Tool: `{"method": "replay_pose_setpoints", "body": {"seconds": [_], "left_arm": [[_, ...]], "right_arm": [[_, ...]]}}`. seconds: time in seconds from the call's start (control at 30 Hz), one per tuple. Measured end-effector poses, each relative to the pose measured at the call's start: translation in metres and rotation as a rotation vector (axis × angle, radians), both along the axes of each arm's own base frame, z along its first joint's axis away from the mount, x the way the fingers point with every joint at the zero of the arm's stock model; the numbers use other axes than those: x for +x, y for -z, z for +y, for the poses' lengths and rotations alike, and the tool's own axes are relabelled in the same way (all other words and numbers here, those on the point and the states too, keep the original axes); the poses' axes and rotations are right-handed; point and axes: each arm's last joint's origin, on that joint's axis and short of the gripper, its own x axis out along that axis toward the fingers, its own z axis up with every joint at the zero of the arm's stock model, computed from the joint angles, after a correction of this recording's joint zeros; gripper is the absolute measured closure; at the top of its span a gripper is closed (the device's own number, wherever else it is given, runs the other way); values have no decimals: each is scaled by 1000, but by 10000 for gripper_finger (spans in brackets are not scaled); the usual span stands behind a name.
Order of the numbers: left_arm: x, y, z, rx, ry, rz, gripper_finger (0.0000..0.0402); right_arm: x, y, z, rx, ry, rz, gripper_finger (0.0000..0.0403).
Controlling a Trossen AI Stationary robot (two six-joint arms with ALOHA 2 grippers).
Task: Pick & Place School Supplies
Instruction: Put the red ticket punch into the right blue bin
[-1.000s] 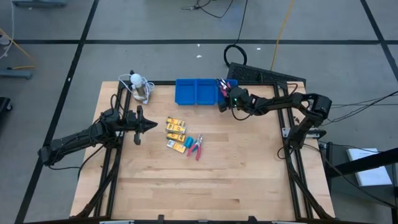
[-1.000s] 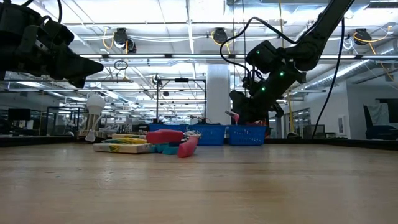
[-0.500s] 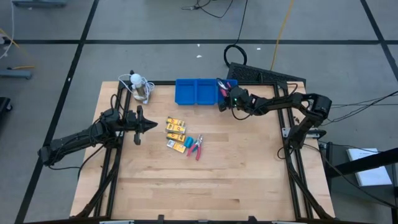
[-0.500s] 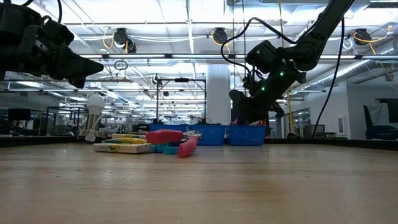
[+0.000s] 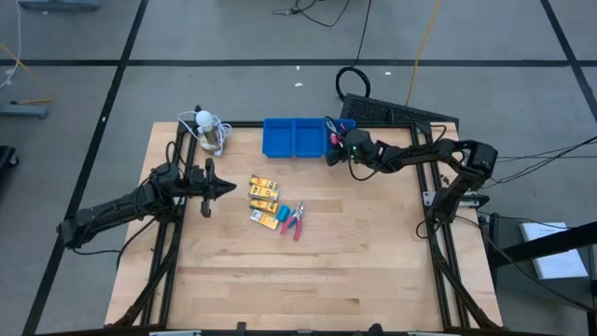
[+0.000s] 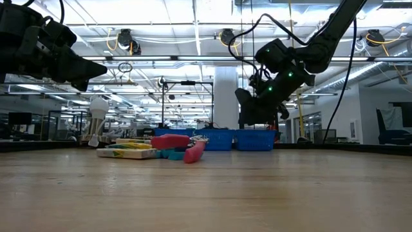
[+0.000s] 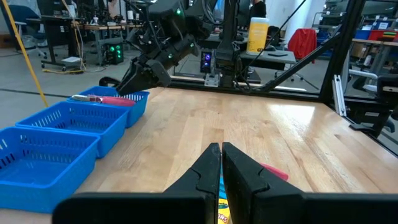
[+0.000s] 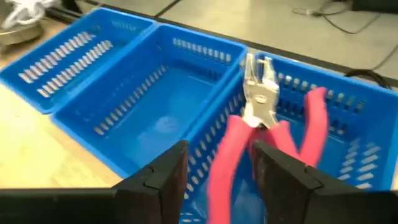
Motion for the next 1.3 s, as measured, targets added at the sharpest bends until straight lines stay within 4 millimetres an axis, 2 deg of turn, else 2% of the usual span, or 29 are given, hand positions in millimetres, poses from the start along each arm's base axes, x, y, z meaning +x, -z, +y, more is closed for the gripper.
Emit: {"method": "replay_pose_setpoints", "body": {"seconds": [0.23,0.53,0.8,1.1,1.3], "left_arm": [[0,0,0,0,0,0,382],[0,0,0,0,0,0,382],[0,0,0,0,0,0,382],[0,0,0,0,0,0,382],[0,0,0,0,0,0,382]], "right_arm": [[4,-1,4,126,-149,-102,231],[-8,6,-8,155,-35,-34,256],[-14,9,-13,172,-15,-4,263],[-8,-2,-13,145,-44,-113,264],[-8,15,-17,190,-46,-73,264]]}}
